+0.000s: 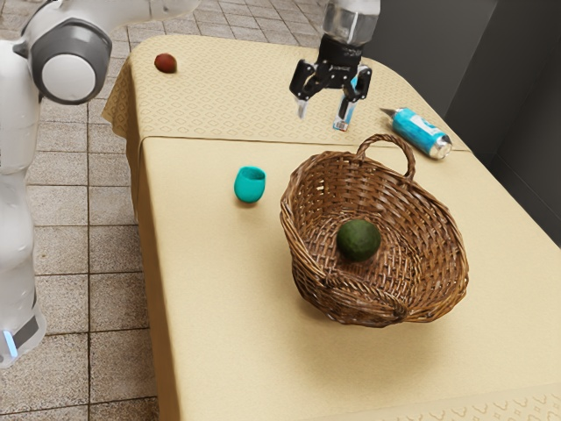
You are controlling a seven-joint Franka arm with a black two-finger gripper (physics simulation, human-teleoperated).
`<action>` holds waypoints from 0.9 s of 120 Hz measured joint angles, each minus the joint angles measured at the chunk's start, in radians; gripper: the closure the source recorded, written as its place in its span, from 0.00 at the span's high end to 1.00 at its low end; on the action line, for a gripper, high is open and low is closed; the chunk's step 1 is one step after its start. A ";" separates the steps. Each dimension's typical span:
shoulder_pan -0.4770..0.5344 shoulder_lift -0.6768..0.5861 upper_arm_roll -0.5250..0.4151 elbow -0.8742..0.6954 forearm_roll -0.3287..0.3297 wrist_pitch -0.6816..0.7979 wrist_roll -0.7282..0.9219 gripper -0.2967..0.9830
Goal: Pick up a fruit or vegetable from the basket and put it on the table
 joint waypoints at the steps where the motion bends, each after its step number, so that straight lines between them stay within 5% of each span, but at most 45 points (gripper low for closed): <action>1: 0.000 0.002 0.000 0.000 0.000 0.002 -0.011 0.77; 23: -0.022 -0.038 -0.025 -0.001 0.000 0.023 -0.221 0.77; 49: -0.333 -0.040 -0.038 -0.001 -0.038 0.033 -0.384 0.77; 67: -0.178 0.027 -0.030 -0.002 -0.028 0.040 -0.236 0.77; 108: -0.165 0.121 -0.034 -0.003 0.012 0.139 0.149 0.77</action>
